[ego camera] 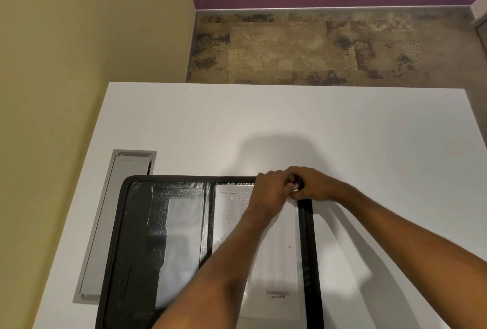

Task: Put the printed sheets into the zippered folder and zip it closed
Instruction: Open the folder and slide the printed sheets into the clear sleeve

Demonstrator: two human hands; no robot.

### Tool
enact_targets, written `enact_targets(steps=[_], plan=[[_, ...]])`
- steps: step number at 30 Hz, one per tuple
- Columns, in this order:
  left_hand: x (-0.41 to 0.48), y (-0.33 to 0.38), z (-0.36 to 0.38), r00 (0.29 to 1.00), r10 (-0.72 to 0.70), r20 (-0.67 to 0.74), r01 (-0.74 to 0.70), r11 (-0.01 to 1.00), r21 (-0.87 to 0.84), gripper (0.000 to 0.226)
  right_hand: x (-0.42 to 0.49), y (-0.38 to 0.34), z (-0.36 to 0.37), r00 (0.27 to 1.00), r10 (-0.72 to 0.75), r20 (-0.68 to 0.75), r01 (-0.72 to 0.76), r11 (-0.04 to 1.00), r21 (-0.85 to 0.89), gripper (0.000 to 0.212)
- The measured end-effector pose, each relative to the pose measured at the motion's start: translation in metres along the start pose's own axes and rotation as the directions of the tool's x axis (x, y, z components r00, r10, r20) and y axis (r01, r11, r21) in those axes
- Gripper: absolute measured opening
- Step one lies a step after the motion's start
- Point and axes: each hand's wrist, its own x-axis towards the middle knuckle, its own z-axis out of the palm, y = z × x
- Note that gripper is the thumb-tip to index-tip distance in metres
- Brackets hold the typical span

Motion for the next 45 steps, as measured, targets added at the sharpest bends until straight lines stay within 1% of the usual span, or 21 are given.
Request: enact_targets(steps=[3,5,7,9,10,12,14,18,22,27,30,33,35,36,38,41,43,45], plan=[[-0.002,-0.017,-0.015,0.999,0.021,0.038,-0.022,0.999,0.045,0.017,0.003,0.002,0.007,0.997,-0.007,-0.074,0.004,0.999,-0.047,0.034],[-0.005,-0.03,-0.029,0.994,0.035,0.104,-0.042,0.997,0.068,0.025,0.004,0.001,0.011,0.993,-0.008,-0.117,0.002,0.999,-0.052,0.04],[-0.01,-0.044,-0.044,0.989,0.017,0.149,-0.031,0.995,0.095,0.026,0.005,-0.002,0.015,0.987,-0.011,-0.163,0.001,0.998,-0.059,0.034],[-0.014,-0.06,-0.057,0.987,-0.014,0.16,-0.003,0.994,0.109,0.022,0.006,-0.003,0.018,0.98,-0.028,-0.198,0.007,0.994,-0.108,0.019],[-0.016,-0.068,-0.063,0.985,-0.036,0.168,0.016,0.992,0.121,0.018,0.006,-0.003,0.019,0.977,-0.036,-0.211,0.007,0.991,-0.136,0.014],[-0.019,-0.081,-0.074,0.977,-0.072,0.2,0.033,0.981,0.191,0.009,0.005,-0.001,0.02,0.97,-0.042,-0.238,0.001,0.985,-0.173,0.02],[-0.022,-0.09,-0.081,0.974,-0.055,0.221,-0.005,0.965,0.261,0.01,0.004,0.001,0.021,0.966,-0.051,-0.253,-0.003,0.978,-0.21,0.021],[-0.027,-0.1,-0.088,0.976,0.029,0.215,-0.099,0.941,0.324,0.013,0.003,-0.002,0.024,0.964,-0.074,-0.254,0.012,0.972,-0.235,0.019],[-0.026,-0.103,-0.084,0.977,0.094,0.194,-0.161,0.916,0.366,0.011,0.004,0.002,0.026,0.961,-0.089,-0.26,0.019,0.965,-0.26,0.024],[-0.024,-0.096,-0.087,0.97,0.118,0.211,-0.204,0.868,0.454,0.015,0.004,0.008,0.025,0.965,-0.11,-0.239,0.037,0.957,-0.289,0.025],[-0.024,-0.091,-0.091,0.961,0.116,0.25,-0.225,0.856,0.466,0.015,0.006,0.008,0.026,0.967,-0.109,-0.231,0.035,0.952,-0.305,0.026],[-0.023,-0.095,-0.092,0.956,0.097,0.276,-0.222,0.856,0.467,0.014,0.007,0.006,0.028,0.971,-0.103,-0.214,0.04,0.959,-0.279,0.018],[-0.023,-0.097,-0.093,0.955,0.088,0.282,-0.214,0.864,0.457,0.014,0.006,0.004,0.028,0.977,-0.123,-0.172,0.072,0.958,-0.279,0.009],[-0.023,-0.098,-0.093,0.955,0.091,0.281,-0.211,0.876,0.433,0.015,0.006,0.003,0.029,0.98,-0.125,-0.155,0.077,0.955,-0.286,0.007],[-0.023,-0.097,-0.094,0.956,0.107,0.273,-0.21,0.899,0.383,0.015,0.006,0.003,0.029,0.983,-0.108,-0.152,0.058,0.952,-0.3,0.01],[-0.024,-0.097,-0.092,0.952,0.12,0.28,-0.229,0.89,0.395,0.014,0.01,0.004,0.026,0.984,-0.07,-0.164,0.012,0.943,-0.333,0.019],[-0.023,-0.097,-0.091,0.946,0.107,0.306,-0.229,0.888,0.399,0.013,0.011,0.005,0.024,0.99,-0.052,-0.135,0.002,0.938,-0.345,0.031],[-0.021,-0.097,-0.091,0.939,0.078,0.336,-0.217,0.891,0.398,0.011,0.012,0.005,0.021,0.994,-0.047,-0.099,0.008,0.932,-0.362,0.036]])
